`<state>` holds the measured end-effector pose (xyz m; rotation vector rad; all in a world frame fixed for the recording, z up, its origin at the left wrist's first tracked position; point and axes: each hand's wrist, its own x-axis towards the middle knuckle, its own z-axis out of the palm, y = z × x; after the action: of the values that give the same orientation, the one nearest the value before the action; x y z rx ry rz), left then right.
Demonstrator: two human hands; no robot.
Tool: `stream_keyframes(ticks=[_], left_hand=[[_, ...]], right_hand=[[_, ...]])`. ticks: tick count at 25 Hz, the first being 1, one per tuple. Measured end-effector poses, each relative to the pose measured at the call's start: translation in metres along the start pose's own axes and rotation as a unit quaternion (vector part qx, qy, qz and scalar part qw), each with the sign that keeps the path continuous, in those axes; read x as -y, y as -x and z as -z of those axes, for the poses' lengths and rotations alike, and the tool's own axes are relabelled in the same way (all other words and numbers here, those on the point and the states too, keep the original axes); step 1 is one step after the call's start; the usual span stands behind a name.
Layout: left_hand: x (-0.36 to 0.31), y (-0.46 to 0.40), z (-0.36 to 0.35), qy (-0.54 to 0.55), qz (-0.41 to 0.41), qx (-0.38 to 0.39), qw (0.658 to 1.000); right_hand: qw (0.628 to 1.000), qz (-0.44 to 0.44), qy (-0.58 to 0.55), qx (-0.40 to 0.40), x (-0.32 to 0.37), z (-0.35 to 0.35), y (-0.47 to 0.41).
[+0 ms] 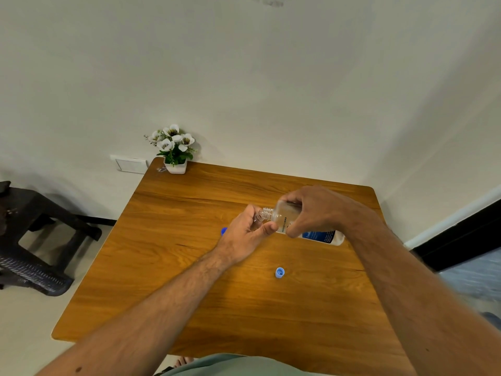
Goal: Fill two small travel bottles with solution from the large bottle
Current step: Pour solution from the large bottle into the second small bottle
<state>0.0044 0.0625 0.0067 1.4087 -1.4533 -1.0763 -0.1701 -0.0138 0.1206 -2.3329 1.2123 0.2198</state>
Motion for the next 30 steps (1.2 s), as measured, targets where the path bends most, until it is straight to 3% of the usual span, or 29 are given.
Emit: stream_keyframes(ticks=[30], left_hand=[[0.0039, 0.0025, 0.0025, 0.0, -0.005, 0.0, 1.0]], right_hand=[[1.0, -0.014, 0.007, 0.017, 0.0042, -0.0004, -0.0051]])
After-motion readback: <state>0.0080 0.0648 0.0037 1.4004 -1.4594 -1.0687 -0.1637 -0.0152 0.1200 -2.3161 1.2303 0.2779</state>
